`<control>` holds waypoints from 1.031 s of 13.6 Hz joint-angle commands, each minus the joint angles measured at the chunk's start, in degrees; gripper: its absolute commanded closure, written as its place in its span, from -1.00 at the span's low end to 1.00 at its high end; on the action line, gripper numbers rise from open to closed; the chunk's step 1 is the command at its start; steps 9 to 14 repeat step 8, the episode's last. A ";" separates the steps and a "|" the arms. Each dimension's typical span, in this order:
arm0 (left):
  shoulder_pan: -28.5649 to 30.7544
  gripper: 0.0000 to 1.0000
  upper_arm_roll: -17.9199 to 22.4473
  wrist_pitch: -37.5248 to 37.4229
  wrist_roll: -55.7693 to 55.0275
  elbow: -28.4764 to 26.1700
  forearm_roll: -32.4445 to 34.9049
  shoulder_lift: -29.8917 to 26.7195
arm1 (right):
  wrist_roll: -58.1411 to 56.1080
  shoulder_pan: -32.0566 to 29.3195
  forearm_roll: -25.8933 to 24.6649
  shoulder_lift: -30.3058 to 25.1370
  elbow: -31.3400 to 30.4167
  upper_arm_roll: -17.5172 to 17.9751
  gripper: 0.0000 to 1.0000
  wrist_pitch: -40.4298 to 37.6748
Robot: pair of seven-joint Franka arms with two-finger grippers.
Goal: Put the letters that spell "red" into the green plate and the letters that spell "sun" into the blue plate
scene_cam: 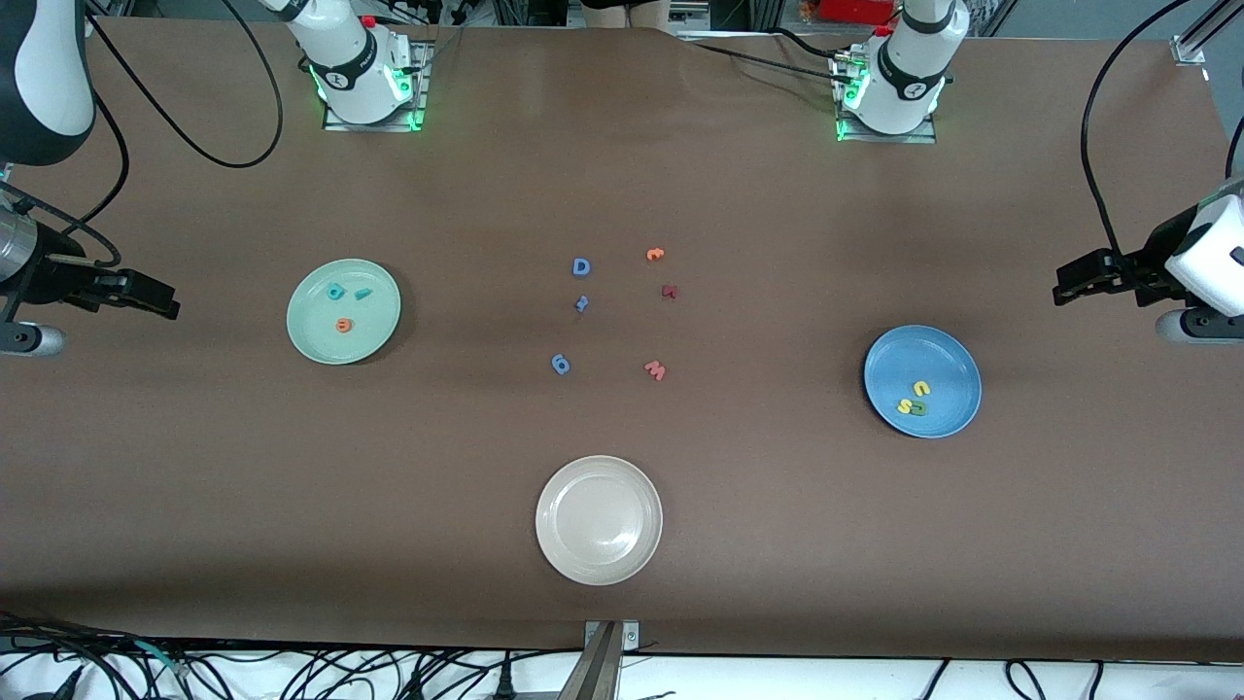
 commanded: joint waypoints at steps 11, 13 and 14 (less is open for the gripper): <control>0.19 -1.00 0.06 0.36 1.42 -1.17 -0.38 -0.48 | 0.65 -0.05 0.10 -1.31 0.28 0.41 -0.99 0.55; 0.19 -1.00 0.06 0.36 1.42 -1.17 -0.38 -0.48 | 0.65 -0.05 0.10 -1.31 0.28 0.41 -0.99 0.55; 0.19 -1.00 0.06 0.36 1.42 -1.17 -0.38 -0.48 | 0.65 -0.05 0.10 -1.31 0.28 0.41 -0.99 0.55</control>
